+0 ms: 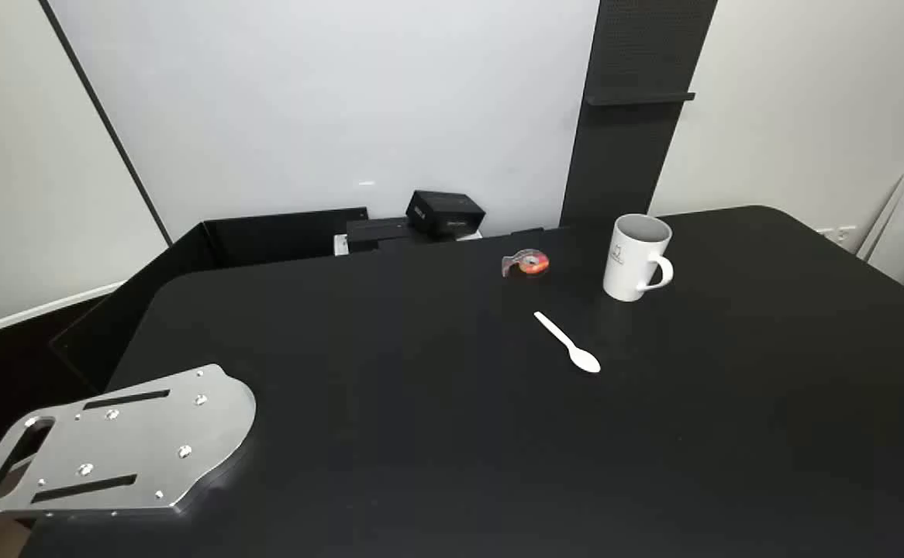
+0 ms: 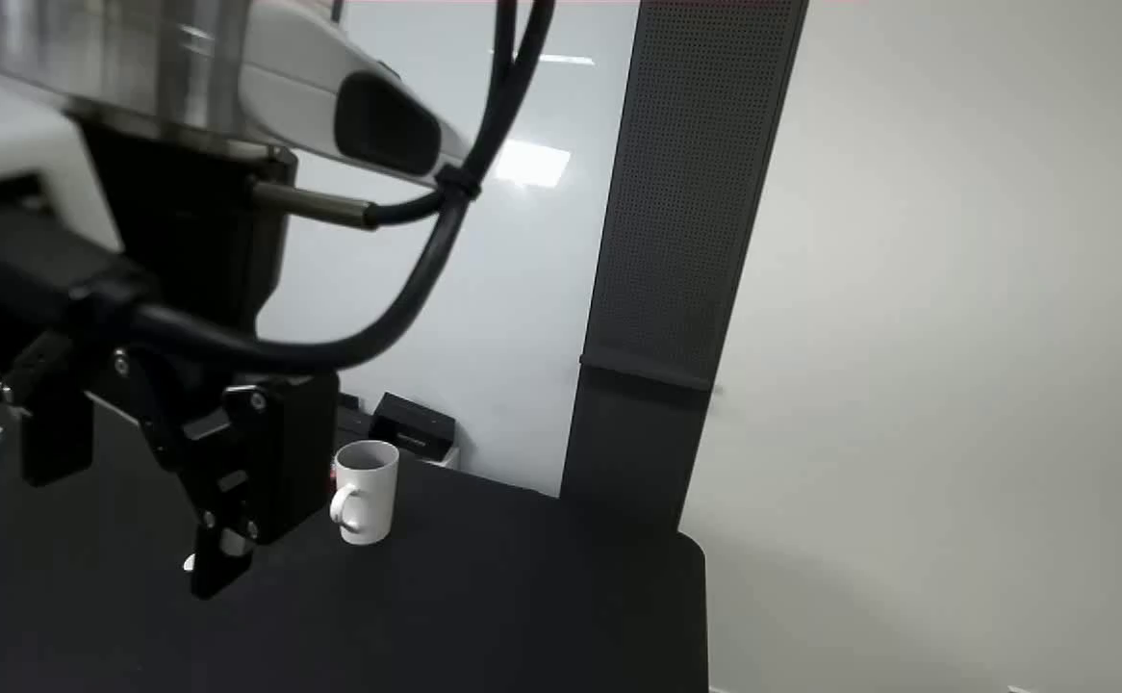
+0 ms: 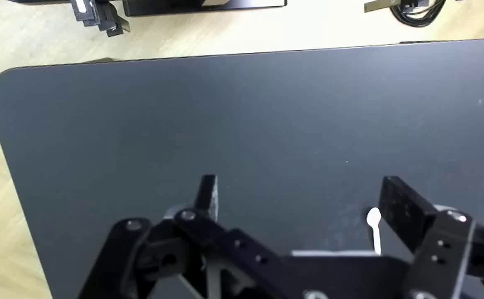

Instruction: Place the spoon inside the mug

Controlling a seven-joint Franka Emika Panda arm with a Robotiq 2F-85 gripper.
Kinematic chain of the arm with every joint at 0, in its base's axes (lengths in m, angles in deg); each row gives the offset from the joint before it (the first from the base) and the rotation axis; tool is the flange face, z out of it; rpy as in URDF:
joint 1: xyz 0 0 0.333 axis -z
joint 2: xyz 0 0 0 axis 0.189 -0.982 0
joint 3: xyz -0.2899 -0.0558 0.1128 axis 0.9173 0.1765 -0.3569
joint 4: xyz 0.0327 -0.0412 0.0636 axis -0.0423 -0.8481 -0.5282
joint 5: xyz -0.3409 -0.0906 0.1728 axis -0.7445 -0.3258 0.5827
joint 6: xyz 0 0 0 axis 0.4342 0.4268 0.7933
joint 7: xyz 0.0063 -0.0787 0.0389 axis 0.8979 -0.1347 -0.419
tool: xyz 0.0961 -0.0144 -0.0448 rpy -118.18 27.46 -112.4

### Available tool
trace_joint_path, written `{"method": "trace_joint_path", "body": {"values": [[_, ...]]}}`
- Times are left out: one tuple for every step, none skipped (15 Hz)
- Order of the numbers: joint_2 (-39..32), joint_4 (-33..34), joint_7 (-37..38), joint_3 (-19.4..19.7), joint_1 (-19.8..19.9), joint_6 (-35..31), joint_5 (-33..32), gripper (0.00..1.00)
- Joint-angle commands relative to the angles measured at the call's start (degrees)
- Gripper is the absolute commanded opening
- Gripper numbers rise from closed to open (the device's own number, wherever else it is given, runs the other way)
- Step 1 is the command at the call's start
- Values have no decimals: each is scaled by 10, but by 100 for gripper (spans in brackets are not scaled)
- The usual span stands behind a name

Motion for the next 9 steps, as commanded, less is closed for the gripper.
{"method": "trace_joint_path", "body": {"values": [[-2, 1, -5, -9, 10, 1, 6, 100], [-2, 1, -5, -9, 10, 1, 6, 100], [-2, 1, -5, -9, 10, 1, 6, 100], [-2, 1, -5, -9, 10, 1, 6, 100], [-2, 1, -5, -9, 9, 1, 6, 100], [-2, 1, -5, -9, 10, 1, 6, 100], [-8, 2, -3, -10, 8, -5, 8, 100], [-16, 6, 2, -12, 6, -9, 12, 100], [-22, 9, 5, -14, 4, -14, 16, 100]]}}
